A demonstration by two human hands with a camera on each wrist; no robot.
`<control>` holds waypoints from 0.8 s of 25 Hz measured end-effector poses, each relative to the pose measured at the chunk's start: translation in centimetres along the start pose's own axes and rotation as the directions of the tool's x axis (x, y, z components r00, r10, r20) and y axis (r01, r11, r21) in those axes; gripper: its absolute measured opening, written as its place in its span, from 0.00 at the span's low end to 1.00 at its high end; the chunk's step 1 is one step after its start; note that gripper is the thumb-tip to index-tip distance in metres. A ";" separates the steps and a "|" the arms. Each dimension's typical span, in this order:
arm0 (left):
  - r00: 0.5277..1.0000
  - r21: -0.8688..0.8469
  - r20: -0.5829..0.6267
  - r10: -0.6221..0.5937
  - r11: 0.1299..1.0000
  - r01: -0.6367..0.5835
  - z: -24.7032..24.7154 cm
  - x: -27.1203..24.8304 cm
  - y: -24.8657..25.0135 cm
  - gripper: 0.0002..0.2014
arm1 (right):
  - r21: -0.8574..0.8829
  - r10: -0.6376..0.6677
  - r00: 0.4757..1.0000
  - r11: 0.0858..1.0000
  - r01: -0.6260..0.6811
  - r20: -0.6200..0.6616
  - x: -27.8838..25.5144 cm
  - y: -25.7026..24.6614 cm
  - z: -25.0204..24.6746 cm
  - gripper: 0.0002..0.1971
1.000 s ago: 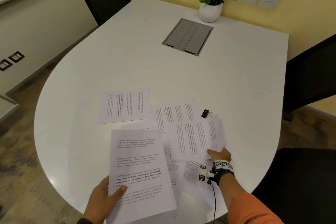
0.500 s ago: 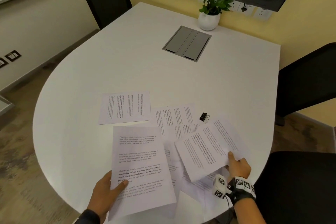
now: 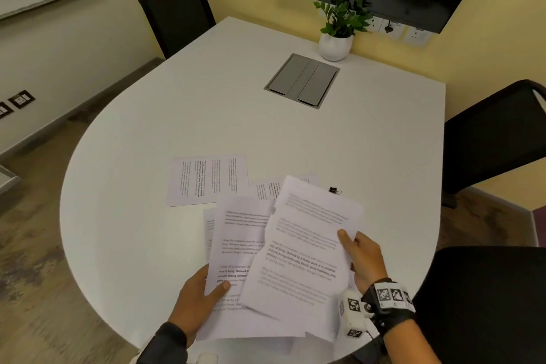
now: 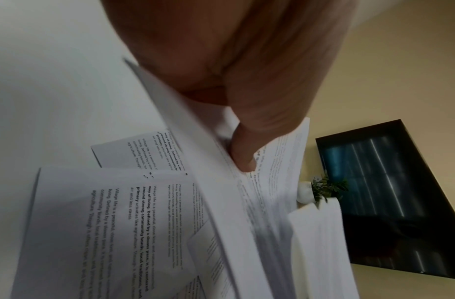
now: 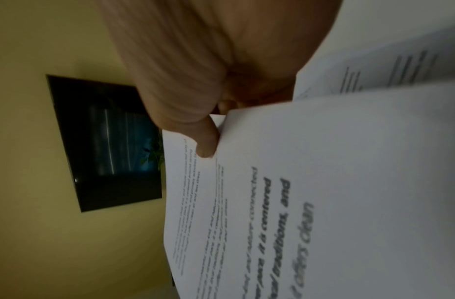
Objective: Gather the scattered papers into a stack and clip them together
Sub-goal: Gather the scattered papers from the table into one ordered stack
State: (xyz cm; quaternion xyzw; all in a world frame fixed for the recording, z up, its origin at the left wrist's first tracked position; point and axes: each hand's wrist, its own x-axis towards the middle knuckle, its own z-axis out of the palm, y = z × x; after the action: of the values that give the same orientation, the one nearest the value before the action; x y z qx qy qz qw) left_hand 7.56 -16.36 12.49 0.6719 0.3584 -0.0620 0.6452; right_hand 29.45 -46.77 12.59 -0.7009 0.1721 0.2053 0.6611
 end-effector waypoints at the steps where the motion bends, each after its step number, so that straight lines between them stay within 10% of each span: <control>1: 1.000 -0.012 0.025 0.001 1.000 -0.001 0.1 0.0 0.2 0.18 | -0.005 0.005 0.999 1.000 -0.004 0.038 -0.2 0.3 1.1 0.09; 7: 0.990 -0.043 0.144 -0.003 0.999 0.009 0.3 -0.5 1.2 0.26 | -0.158 -0.070 0.990 0.983 0.090 0.126 -0.3 1.5 5.3 0.29; 20: 0.964 -0.063 0.264 0.000 0.998 0.017 0.2 -0.2 3.5 0.30 | -0.088 -0.074 0.973 0.992 0.095 0.220 -2.3 0.1 8.8 0.10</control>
State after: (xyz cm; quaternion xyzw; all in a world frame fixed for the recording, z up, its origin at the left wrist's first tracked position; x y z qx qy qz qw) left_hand 9.49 -16.33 15.44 0.6349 0.2740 -0.1422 0.7082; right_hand 26.87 -38.09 13.32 -0.7126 0.0590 0.2602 0.6488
